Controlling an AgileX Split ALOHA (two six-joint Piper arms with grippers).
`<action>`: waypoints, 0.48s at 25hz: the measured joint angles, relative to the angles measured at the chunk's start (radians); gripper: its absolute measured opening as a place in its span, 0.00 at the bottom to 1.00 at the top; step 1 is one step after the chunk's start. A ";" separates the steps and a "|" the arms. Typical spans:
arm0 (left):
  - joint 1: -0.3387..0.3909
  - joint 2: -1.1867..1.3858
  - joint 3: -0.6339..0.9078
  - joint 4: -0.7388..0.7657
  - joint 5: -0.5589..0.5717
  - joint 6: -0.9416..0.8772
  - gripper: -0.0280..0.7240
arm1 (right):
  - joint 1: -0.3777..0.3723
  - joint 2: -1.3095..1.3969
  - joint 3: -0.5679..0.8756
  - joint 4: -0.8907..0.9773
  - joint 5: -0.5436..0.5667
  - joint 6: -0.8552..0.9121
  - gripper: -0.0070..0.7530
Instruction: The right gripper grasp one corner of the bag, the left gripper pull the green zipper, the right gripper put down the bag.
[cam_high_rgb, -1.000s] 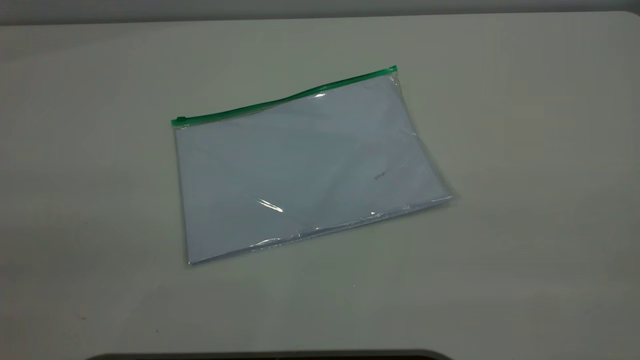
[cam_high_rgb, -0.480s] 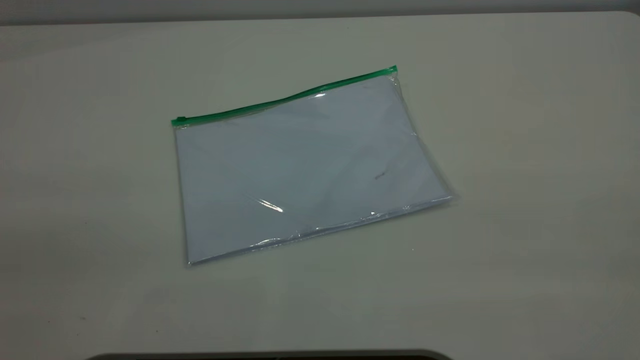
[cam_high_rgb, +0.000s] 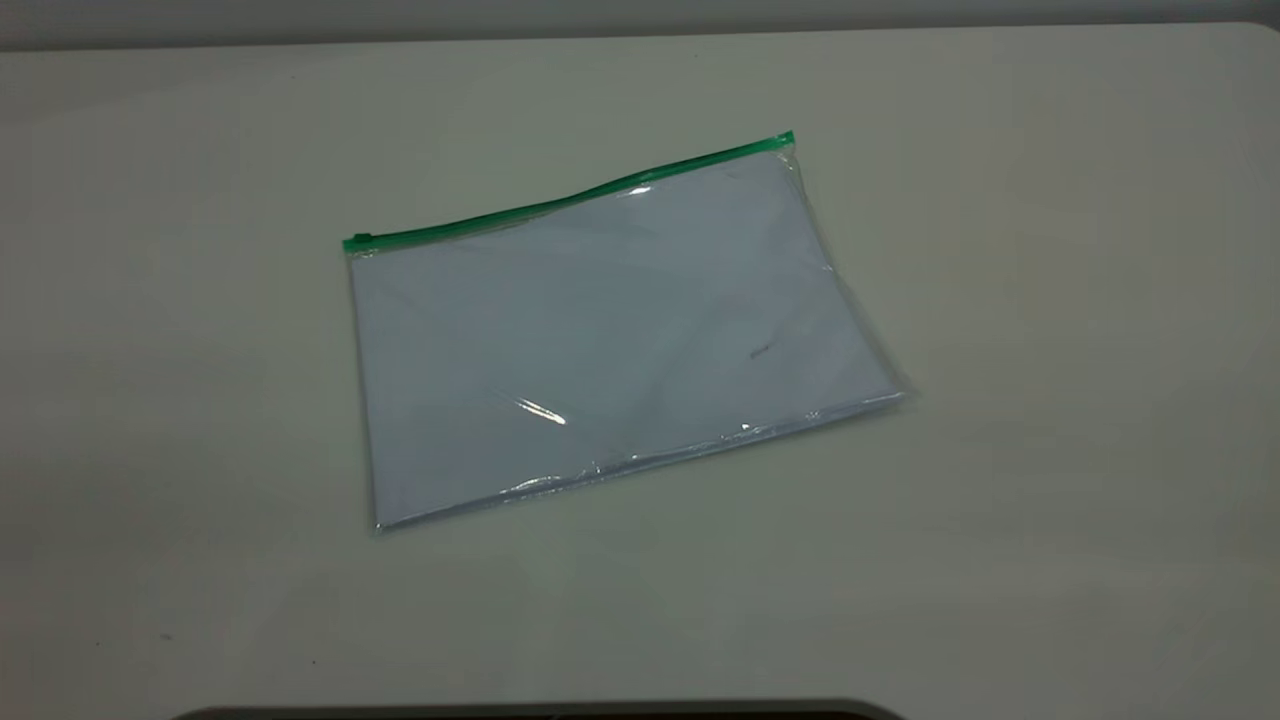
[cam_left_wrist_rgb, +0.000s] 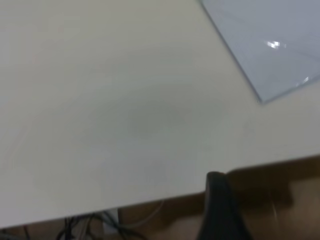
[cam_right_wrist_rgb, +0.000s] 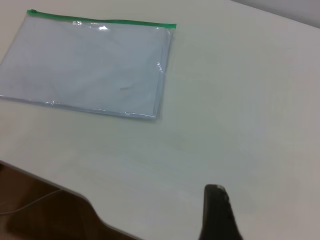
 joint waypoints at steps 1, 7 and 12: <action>0.000 -0.024 0.000 0.000 0.000 -0.015 0.77 | 0.000 0.000 0.000 0.000 0.000 0.000 0.70; 0.000 -0.105 0.002 0.053 0.001 -0.090 0.77 | 0.000 0.000 0.000 0.000 0.000 0.000 0.70; 0.000 -0.105 0.003 0.089 0.001 -0.152 0.77 | 0.000 0.000 0.000 0.000 0.000 0.000 0.70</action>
